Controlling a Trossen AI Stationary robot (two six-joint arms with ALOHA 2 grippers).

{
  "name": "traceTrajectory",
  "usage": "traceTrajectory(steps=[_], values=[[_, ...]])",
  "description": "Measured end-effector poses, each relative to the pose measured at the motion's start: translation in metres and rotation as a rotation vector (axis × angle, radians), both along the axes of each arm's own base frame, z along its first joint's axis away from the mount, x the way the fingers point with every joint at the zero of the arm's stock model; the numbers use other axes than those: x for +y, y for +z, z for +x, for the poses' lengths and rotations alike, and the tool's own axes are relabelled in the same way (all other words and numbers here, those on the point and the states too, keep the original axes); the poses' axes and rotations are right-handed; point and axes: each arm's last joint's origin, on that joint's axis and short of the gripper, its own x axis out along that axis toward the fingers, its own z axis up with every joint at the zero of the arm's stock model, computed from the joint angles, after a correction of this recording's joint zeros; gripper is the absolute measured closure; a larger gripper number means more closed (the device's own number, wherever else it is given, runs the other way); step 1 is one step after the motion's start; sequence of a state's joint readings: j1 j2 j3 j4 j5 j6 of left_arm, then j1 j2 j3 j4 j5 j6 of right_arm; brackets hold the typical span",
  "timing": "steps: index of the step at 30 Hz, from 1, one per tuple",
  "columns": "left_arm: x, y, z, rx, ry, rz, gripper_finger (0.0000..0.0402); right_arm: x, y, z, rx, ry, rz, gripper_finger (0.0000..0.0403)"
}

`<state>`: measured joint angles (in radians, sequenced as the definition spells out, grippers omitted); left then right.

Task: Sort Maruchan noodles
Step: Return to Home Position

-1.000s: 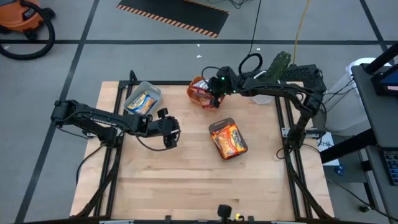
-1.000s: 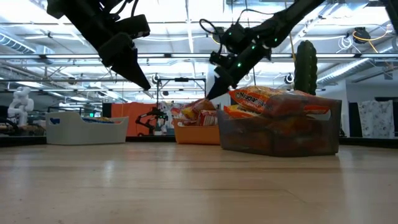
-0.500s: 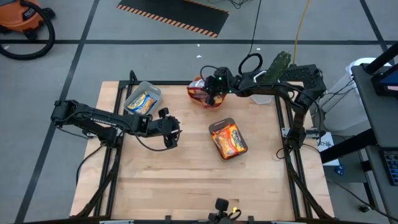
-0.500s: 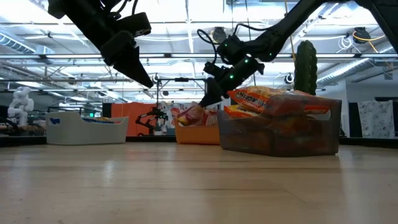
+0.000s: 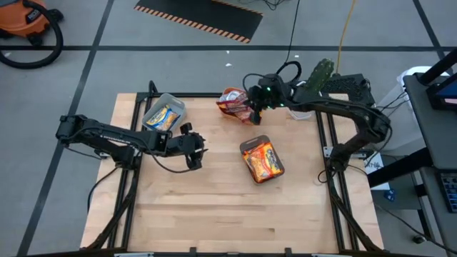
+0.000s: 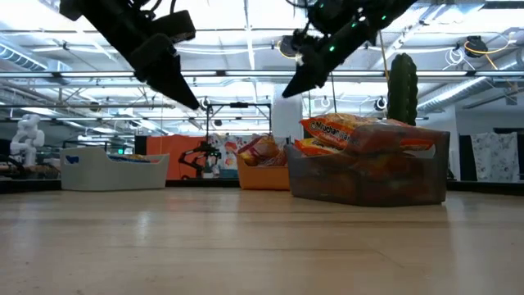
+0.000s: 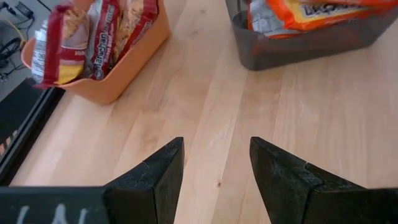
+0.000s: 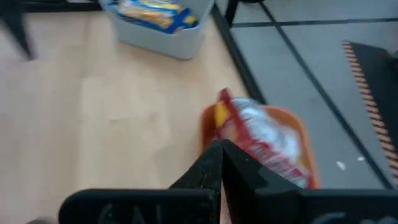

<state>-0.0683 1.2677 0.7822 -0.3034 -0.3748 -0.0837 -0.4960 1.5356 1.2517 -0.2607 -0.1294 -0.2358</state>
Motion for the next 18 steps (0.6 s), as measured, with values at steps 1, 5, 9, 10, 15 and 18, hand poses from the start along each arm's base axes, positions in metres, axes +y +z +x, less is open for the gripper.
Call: traceTrajectory(steps=[1, 5, 9, 10, 15, 18], values=[[-0.001, 0.003, -0.003, -0.004, -0.004, 0.0, 0.0211, 0.007, 0.001, -0.004, 0.004, 0.007, 0.015, 0.0401], [-0.006, 0.022, -0.021, -0.059, -0.022, -0.012, 0.0211, 0.039, -0.004, -0.022, -0.007, 0.044, 0.053, 0.0401], [-0.014, 0.04, -0.044, -0.186, -0.083, -0.01, 0.0211, 0.069, -0.008, -0.05, -0.051, 0.082, 0.071, 0.0401], [-0.015, 0.041, -0.05, -0.23, -0.101, -0.007, 0.0211, 0.076, -0.011, -0.056, -0.065, 0.092, 0.075, 0.0401], [-0.017, 0.04, -0.087, -0.375, -0.129, -0.04, 0.0211, 0.109, -0.025, -0.091, -0.184, 0.169, 0.074, 0.0401], [-0.018, 0.039, -0.108, -0.456, -0.132, -0.105, 0.0211, 0.125, -0.039, -0.11, -0.26, 0.222, 0.058, 0.0401]])
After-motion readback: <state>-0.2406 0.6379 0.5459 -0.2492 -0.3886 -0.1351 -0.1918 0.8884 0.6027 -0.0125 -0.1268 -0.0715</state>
